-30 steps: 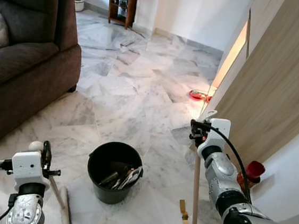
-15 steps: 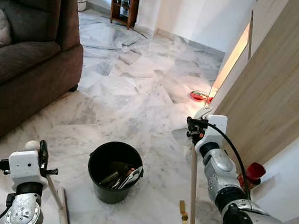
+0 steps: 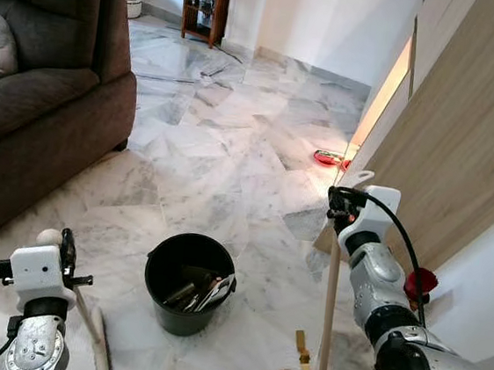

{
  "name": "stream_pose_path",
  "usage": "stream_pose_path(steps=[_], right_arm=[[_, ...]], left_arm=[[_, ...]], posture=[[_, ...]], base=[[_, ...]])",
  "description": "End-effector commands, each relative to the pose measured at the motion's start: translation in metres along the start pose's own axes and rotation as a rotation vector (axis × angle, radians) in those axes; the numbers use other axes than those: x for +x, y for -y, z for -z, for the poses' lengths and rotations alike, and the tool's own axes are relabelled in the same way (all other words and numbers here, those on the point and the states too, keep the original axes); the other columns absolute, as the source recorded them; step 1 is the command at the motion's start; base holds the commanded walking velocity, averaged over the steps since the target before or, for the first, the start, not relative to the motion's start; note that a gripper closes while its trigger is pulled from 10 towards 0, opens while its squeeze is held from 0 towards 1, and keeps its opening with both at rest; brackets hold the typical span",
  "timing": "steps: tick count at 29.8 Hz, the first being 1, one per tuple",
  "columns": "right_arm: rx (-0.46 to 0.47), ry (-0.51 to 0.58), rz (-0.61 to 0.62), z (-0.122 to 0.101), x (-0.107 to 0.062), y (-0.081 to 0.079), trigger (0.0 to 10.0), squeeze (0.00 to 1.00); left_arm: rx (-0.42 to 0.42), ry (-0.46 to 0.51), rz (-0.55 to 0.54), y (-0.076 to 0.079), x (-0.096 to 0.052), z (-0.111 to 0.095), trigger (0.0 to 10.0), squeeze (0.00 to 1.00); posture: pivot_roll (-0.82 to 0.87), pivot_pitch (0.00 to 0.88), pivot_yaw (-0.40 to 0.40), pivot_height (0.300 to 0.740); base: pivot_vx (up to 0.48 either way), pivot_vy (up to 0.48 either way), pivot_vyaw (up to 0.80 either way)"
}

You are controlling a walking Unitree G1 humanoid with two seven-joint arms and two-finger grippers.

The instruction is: Sweep floor

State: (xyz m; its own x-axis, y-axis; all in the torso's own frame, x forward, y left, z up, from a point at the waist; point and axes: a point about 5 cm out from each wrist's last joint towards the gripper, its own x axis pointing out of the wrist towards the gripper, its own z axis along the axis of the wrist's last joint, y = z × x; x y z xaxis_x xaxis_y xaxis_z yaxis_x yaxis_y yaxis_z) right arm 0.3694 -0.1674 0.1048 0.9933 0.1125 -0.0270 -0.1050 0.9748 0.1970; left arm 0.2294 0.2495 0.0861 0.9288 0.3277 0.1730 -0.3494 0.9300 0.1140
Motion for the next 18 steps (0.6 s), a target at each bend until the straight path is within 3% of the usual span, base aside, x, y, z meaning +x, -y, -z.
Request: stream_pose_path(steps=[1,6,10,14,18], right_arm=[[0.306,0.127,0.146,-0.020,0.009,0.001,10.0,0.00],[0.260,0.124,0.183,-0.023,0.010,0.004,10.0,0.00],[0.276,0.128,0.193,-0.025,0.010,0.006,10.0,0.00],[0.248,0.101,0.140,-0.024,0.011,0.002,10.0,0.00],[0.129,0.069,0.071,-0.015,0.009,-0.005,10.0,0.00]], left_arm=[[0.006,0.029,0.008,0.002,0.003,-0.006,10.0,0.00],[0.020,0.030,0.007,0.001,0.003,-0.006,10.0,0.00],[0.025,0.032,0.007,0.001,0.004,-0.006,10.0,0.00],[0.021,0.028,0.003,0.001,0.004,-0.005,10.0,0.00],[-0.002,0.008,-0.016,0.003,0.000,-0.001,10.0,0.00]], posture=[[0.25,0.000,-0.116,0.740],[0.26,0.000,-0.114,0.740],[0.26,0.000,-0.113,0.740],[0.25,0.000,-0.115,0.740],[0.25,0.000,-0.119,0.740]], base=[[0.000,0.000,0.00],[0.000,0.000,0.00],[0.000,0.000,0.00],[0.000,0.000,0.00],[0.000,0.000,0.00]])
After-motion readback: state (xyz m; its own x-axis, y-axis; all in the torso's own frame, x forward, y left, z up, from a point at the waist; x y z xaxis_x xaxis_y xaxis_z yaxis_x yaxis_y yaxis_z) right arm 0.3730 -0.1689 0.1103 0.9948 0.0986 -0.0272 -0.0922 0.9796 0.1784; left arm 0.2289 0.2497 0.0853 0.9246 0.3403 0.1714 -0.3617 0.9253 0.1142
